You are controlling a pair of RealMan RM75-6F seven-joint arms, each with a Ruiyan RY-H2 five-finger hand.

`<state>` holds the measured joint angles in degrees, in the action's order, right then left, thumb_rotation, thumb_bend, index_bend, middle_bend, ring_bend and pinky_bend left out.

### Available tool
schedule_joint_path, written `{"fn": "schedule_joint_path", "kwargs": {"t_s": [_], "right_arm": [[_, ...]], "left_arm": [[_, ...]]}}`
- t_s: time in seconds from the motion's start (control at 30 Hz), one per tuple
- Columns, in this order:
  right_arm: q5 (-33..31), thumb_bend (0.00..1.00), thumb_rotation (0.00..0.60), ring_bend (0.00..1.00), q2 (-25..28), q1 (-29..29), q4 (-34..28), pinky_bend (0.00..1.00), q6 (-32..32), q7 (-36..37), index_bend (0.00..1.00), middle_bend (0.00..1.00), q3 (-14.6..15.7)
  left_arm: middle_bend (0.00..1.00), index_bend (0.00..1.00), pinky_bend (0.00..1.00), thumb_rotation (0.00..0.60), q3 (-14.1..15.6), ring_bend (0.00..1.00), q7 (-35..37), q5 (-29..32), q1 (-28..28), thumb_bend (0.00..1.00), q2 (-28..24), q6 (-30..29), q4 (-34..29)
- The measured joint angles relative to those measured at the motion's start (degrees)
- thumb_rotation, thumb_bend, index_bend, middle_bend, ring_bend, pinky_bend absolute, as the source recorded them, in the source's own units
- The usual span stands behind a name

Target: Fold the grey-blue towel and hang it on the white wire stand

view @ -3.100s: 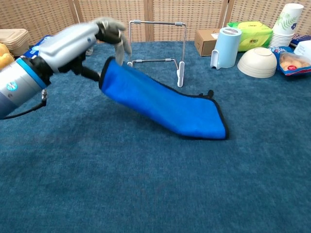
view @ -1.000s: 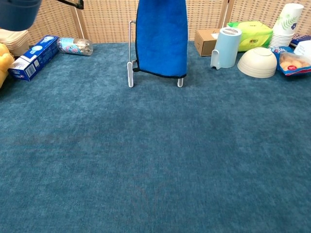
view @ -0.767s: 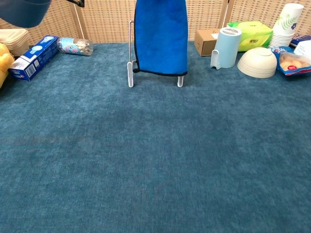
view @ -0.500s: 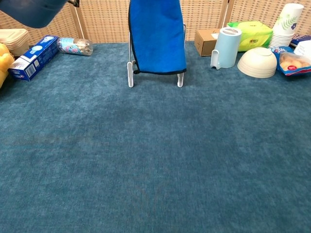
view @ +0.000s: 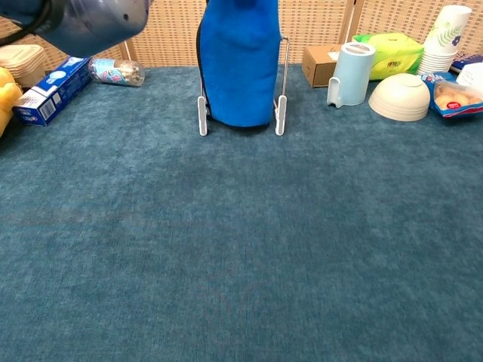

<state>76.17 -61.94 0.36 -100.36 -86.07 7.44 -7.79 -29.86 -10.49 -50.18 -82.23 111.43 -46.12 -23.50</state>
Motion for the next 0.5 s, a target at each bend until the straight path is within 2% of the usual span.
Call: {"fn": "schedule_joint_path", "kwargs": {"t_s": [0.17,0.37,0.5], "right_arm": [[-0.17,0.31,0.600,0.00,-0.08,0.07,0.16,0.00,0.25,-0.01,0.07,0.05,-0.12],[-0.20,0.30,0.600,0.00,0.14,0.06,0.28,0.00,0.52,0.38,0.07,0.05,-0.20],[-0.23,0.31,0.600,0.00,0.30,-0.12,0.19,0.00,0.41,0.54,0.07,0.05,-0.24]], "left_arm": [[0.34,0.76,0.00,0.600,0.44,0.11,2.42,-1.90,-1.83,0.54,2.28,1.58,4.37],[0.33,0.76,0.00,0.600,1.72,0.10,2.54,-4.20,-2.35,0.54,3.67,1.95,7.76],[0.31,0.75,0.00,0.600,1.49,0.08,2.49,-4.28,-2.54,0.54,4.44,2.47,9.40]]}}
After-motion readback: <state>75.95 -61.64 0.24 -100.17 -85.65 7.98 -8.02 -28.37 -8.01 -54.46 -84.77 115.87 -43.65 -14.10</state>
